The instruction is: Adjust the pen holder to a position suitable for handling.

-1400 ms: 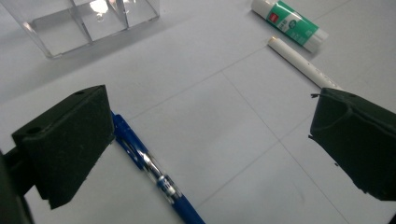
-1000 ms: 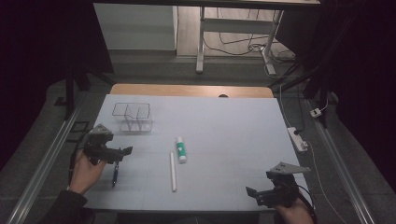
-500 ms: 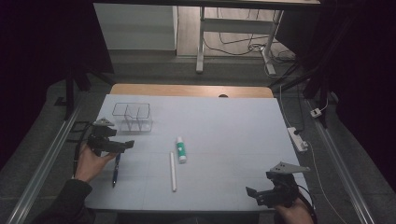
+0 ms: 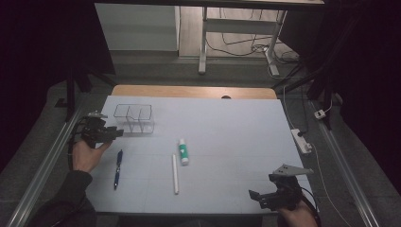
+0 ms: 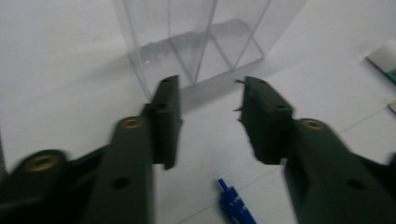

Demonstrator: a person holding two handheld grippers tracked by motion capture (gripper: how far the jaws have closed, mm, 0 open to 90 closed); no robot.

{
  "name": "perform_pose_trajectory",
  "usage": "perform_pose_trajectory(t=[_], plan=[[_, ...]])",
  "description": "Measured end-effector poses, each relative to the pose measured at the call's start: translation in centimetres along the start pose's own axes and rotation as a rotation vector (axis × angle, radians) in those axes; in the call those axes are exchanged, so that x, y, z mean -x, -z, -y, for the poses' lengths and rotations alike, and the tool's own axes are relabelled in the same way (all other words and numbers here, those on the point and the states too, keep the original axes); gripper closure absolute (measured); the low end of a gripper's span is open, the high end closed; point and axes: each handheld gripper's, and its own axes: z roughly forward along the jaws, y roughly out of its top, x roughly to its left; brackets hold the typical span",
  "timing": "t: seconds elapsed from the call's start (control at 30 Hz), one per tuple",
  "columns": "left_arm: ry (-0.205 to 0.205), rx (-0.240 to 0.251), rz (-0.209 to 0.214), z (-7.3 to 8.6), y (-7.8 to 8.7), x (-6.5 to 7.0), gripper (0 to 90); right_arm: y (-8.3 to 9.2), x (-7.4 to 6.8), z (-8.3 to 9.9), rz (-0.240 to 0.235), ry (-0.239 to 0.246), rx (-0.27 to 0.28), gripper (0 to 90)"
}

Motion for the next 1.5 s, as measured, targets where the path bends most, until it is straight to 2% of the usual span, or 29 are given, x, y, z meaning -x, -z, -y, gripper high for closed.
perform_pose_trajectory(t=[0.1, 0.17, 0.27, 0.43, 0.6, 0.8, 0.9, 1.13, 1.2, 1.4, 1.5], plan=[[-0.01, -0.011, -0.034, -0.3, -0.2, -0.5, 79.3, 0.0, 0.0, 0.0, 0.0, 0.0, -0.002, 0.0], [-0.013, -0.022, -0.074, -0.6, -0.3, -0.9, 88.8, 0.0, 0.0, 0.0, 0.002, 0.001, -0.002, 0.0], [-0.006, -0.03, -0.097, -1.0, -0.6, -1.7, 89.2, 0.0, 0.0, 0.0, 0.002, 0.001, -0.003, 0.0], [0.041, -0.041, -0.134, -1.4, -1.4, -3.2, 89.3, -0.1, 0.0, 0.0, 0.002, 0.0, -0.004, 0.0], [0.062, -0.059, -0.165, -1.9, -2.4, -4.1, 89.2, -0.1, 0.0, 0.0, 0.001, -0.001, -0.011, 0.0], [0.085, -0.047, -0.173, -2.7, -3.0, -4.9, 89.2, -0.1, 0.0, 0.0, 0.001, -0.003, -0.011, 0.0], [0.091, -0.04, -0.157, -3.0, -3.5, -5.2, 89.2, -0.1, 0.0, 0.0, 0.003, -0.005, -0.011, 1.5], [0.05, -0.052, -0.168, -3.9, -4.9, -4.8, 89.2, -0.1, 0.0, 0.0, 0.005, -0.003, -0.016, 2.0], [0.05, -0.05, -0.164, -4.1, -5.1, -4.8, 89.3, -0.1, 0.0, 0.0, 0.005, -0.004, -0.017, 2.0], [0.056, -0.043, -0.131, -4.1, -5.3, -4.6, 89.3, -0.1, 0.0, 0.0, 0.004, -0.005, -0.014, 2.0], [0.042, -0.047, -0.117, -4.2, -5.4, -4.2, 89.3, -0.1, 0.0, 0.0, 0.003, -0.003, -0.017, 2.0]])
